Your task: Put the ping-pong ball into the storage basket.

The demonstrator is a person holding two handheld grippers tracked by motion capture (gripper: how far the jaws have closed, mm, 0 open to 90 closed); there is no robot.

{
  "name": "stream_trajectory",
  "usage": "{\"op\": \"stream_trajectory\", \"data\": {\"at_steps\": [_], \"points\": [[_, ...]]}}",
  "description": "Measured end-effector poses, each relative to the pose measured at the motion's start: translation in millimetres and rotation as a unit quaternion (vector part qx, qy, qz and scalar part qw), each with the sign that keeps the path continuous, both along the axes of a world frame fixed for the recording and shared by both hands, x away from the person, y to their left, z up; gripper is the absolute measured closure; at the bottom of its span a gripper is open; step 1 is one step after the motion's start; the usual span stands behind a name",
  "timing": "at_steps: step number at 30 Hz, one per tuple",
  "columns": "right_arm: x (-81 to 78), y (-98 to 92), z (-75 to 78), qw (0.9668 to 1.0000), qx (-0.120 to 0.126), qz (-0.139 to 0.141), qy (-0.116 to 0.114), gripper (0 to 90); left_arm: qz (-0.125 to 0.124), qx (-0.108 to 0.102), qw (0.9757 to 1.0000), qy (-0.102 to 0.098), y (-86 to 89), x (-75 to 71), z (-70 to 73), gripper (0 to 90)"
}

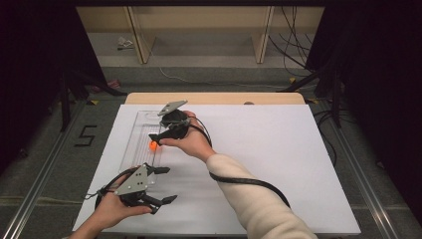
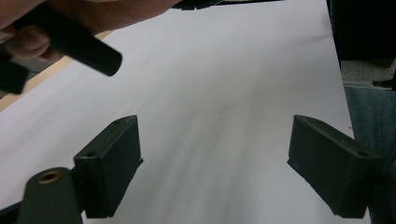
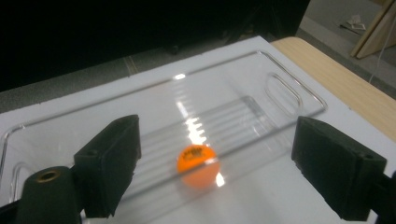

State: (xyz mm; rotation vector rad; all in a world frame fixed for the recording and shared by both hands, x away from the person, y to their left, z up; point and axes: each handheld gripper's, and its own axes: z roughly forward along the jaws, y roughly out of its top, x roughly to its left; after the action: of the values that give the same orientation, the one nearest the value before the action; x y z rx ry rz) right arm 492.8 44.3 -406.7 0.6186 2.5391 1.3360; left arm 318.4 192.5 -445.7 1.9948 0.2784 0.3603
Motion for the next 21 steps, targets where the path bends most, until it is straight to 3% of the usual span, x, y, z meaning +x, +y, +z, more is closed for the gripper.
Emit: {"op": "stream_trajectory", "data": {"at_steps": [9, 21], "points": [[2.5, -37.4, -2.8, 0.9996, 0.003, -0.026, 0.010, 16.4, 0.000, 0.000, 1.0000, 0.000, -0.1, 0.0, -0.1, 16.5], [-2.3, -72.0, -5.7, 0.9987, 0.005, -0.048, 0.017, 16.4, 0.001, 0.000, 1.0000, 0.000, -0.2, -0.2, 0.0, 16.5]]}}
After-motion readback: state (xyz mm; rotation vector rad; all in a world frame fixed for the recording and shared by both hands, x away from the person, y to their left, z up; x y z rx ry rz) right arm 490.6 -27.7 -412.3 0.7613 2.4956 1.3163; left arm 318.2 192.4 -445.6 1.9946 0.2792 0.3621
